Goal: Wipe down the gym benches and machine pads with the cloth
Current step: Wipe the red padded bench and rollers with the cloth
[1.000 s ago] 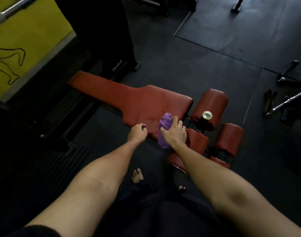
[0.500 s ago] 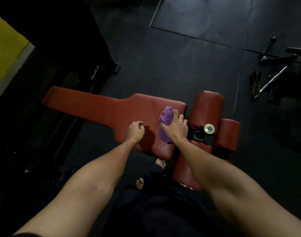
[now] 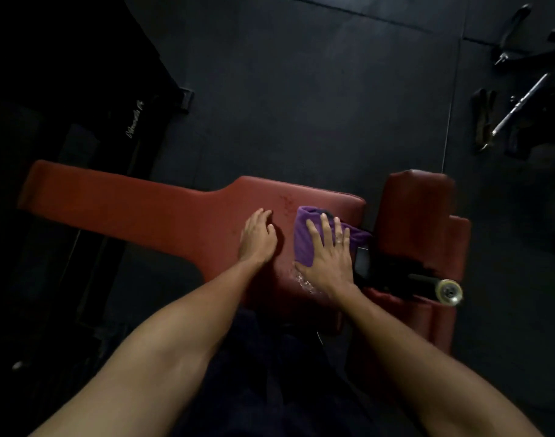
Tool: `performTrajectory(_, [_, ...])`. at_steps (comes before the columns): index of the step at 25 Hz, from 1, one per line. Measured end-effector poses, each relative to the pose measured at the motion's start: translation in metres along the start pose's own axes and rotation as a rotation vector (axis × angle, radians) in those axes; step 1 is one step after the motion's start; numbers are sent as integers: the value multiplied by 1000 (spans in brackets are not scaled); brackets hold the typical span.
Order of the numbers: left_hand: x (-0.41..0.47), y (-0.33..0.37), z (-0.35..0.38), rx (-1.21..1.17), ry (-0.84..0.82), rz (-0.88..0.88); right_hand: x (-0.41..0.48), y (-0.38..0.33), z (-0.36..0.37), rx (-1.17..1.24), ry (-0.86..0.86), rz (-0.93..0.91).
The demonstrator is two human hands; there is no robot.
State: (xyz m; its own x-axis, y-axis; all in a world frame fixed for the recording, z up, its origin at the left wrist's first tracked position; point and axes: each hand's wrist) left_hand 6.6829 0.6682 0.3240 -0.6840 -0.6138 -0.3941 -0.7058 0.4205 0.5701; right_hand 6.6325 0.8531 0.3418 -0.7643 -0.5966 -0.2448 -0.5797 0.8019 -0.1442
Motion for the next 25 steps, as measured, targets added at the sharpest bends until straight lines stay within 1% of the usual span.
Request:
performTrajectory(2, [18, -9, 10, 78, 12, 123, 10, -2, 18, -17, 116, -22])
performTrajectory(4, [36, -19, 21, 109, 54, 238, 30, -9, 26, -22, 187, -4])
performTrajectory(8, [58, -36, 46, 141, 189, 338, 90, -30, 30, 10, 254, 63])
performTrajectory(10, [59, -42, 58, 149, 272, 367, 133, -40, 25, 34, 206, 105])
performTrajectory(12, [60, -45, 62, 146, 309, 379, 152, -44, 19, 39, 137, 141])
performTrajectory(13, [61, -46, 62, 146, 319, 385, 145, -43, 18, 43, 151, 134])
performTrajectory(16, [61, -47, 60, 155, 351, 382, 69, -31, 21, 86, 343, -15])
performTrajectory(18, [60, -45, 59, 143, 318, 390, 15, -23, 25, 95, 330, -103])
performTrajectory(20, [59, -45, 59, 139, 307, 386, 7, -15, 28, 79, 288, -158])
performTrajectory(22, [61, -47, 59, 157, 324, 389, 39, -15, 29, 51, 275, -170])
performTrajectory(24, [61, -50, 61, 160, 326, 406, 85, -27, 28, 41, 243, -78])
performTrajectory(25, [59, -51, 62, 154, 322, 407, 108, -35, 24, 36, 198, -20])
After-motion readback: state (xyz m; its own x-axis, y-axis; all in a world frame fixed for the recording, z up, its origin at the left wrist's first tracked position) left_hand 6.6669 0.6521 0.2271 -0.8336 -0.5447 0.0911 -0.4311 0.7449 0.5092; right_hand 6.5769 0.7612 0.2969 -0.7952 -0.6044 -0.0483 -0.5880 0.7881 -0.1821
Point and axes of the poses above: each hand's wrist, its own x-axis towards the middle knuckle, its own z-axis out of the palm, y = z × x, and after that the axes turned 7 degrees about y, right-handed
